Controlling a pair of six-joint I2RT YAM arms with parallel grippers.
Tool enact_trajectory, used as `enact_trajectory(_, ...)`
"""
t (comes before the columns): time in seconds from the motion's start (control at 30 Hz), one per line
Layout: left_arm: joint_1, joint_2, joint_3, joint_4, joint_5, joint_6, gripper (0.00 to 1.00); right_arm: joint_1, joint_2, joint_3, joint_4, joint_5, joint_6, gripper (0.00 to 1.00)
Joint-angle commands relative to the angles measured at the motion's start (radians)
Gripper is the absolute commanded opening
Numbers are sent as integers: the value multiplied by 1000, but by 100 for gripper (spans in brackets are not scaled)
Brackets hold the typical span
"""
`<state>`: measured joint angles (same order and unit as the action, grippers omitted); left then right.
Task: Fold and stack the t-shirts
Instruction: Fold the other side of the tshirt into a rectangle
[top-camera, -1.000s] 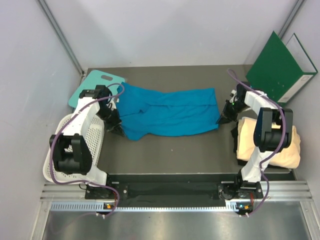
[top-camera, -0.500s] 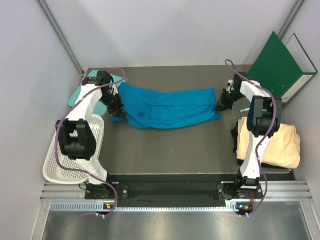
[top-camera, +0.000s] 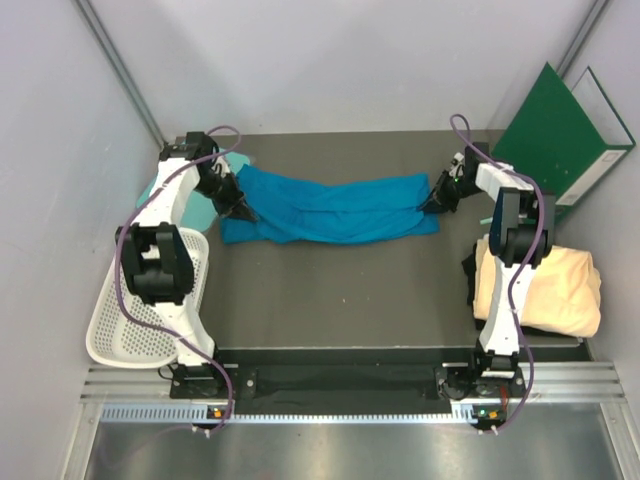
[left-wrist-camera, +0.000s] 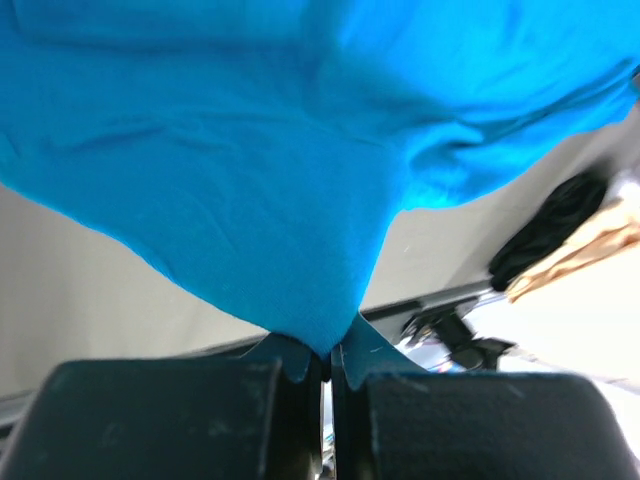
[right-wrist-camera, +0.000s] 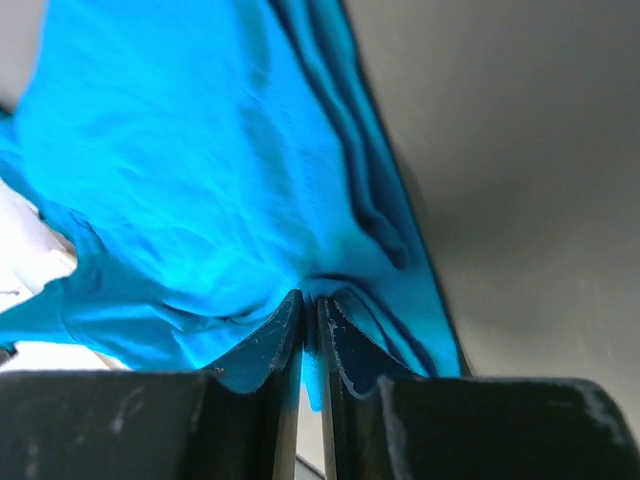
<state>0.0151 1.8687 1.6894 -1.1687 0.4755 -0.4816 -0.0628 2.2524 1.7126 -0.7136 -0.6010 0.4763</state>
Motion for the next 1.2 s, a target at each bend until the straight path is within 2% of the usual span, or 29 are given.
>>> enact_trajectory(0.0, 26, 66, 111, 76, 67, -38, 0, 1, -2, -27, 147, -49, 38, 12)
enact_trajectory(0.07, 26, 117, 156, 80, 72, -35, 0, 1, 6, -30, 151, -60, 39, 15)
enact_trajectory(0.17, 26, 199, 263, 73, 87, -34, 0, 3, 7, -53, 169, -51, 42, 35)
enact_trajectory(0.2, 26, 222, 326, 69, 94, -32, 0, 3, -3, -60, 183, -45, 39, 47)
enact_trajectory(0.27, 26, 298, 415, 66, 127, -41, 0, 3, -22, -88, 195, -22, 42, 59)
enact_trajectory(0.3, 28, 328, 446, 64, 149, -46, 0, 3, -42, -99, 203, -16, 41, 69)
enact_trajectory(0.43, 34, 457, 565, 86, 265, -107, 0, 3, -94, -134, 226, 13, 38, 89)
enact_trajectory(0.5, 37, 486, 575, 169, 307, -135, 44, 3, -122, -140, 227, 23, 35, 100)
enact_trajectory(0.57, 37, 477, 569, 223, 292, -152, 86, 3, -154, -156, 240, 27, 31, 100)
enact_trajectory(0.6, 37, 469, 566, 256, 279, -144, 99, 3, -163, -162, 244, 30, 30, 100)
enact_trajectory(0.93, 36, 268, 328, 316, 140, -12, 99, 3, -249, -248, 279, 64, 50, 100)
enact_trajectory(1.03, 31, 248, 244, 281, 59, 41, 99, 3, -252, -255, 286, 61, 58, 100)
enact_trajectory(1.17, 31, 248, 147, 299, 34, 55, 99, 3, -251, -251, 289, 53, 65, 99)
